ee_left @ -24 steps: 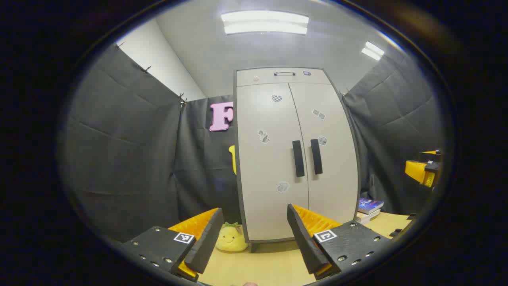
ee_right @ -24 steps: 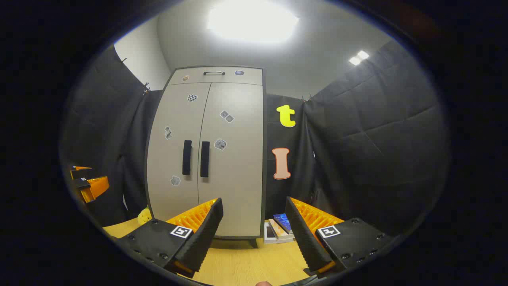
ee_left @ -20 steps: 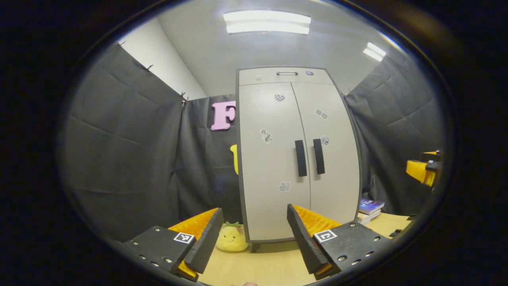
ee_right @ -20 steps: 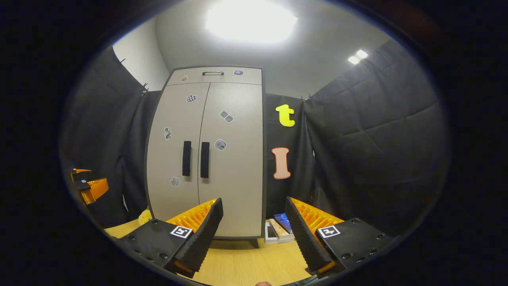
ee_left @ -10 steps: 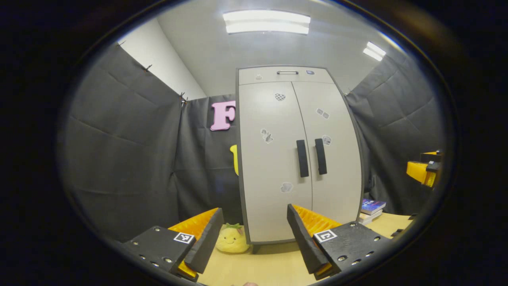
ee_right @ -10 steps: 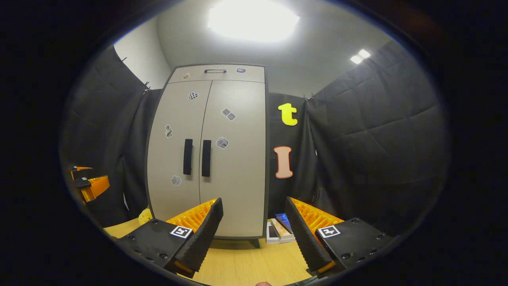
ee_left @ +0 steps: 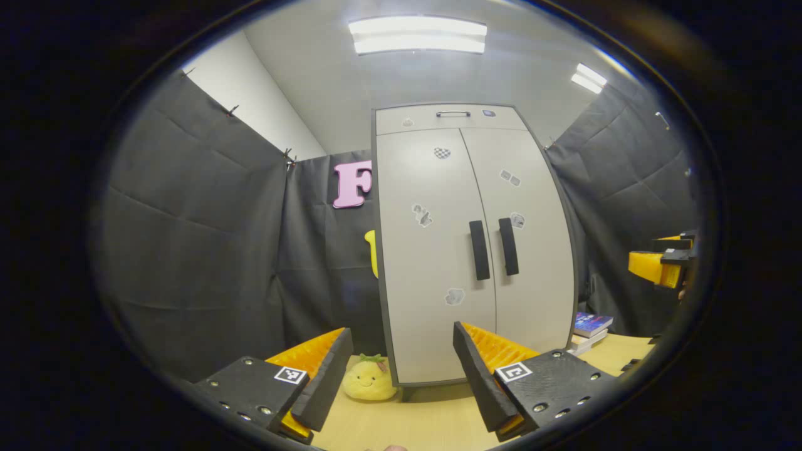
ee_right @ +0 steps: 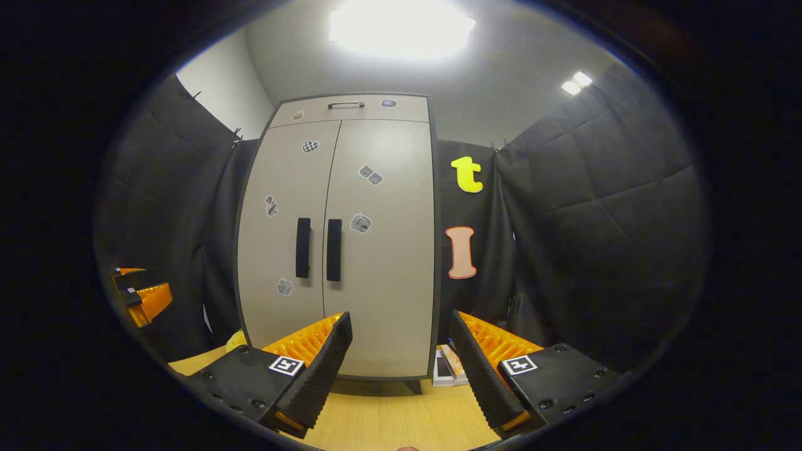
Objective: Open the right door of the double-door shoe cabinet with the right hand, and open the left door with the left hand.
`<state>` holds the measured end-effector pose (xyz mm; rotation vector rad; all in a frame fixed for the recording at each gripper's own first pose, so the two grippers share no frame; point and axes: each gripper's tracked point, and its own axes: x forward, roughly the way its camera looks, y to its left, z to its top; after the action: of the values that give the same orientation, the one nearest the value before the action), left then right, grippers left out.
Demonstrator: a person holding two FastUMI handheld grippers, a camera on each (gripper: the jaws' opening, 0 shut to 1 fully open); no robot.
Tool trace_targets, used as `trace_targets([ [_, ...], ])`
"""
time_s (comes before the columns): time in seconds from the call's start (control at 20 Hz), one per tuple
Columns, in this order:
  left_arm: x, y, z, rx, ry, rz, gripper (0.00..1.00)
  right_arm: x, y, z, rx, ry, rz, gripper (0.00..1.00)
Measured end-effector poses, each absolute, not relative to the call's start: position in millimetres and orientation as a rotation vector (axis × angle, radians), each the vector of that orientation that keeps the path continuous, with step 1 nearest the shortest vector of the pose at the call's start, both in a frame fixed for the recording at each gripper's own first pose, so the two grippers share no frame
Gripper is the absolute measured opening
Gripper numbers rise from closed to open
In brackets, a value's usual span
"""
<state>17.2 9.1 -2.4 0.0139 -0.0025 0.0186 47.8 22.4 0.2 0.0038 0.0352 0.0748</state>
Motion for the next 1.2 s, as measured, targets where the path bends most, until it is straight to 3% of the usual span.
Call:
trace_targets([
  [0.55, -0.1, 51.0, -8.2, 0.052, 0.026, 0.134, 0.93, 129.7, 58.1, 29.0, 0.037, -0.018, 0.140, 0.99],
  [1.2, -38.3, 111.1, -19.7, 0.059, 0.071, 0.306, 0.94, 235.9, 125.0, 35.1, 0.076, 0.053, 0.213, 0.99],
])
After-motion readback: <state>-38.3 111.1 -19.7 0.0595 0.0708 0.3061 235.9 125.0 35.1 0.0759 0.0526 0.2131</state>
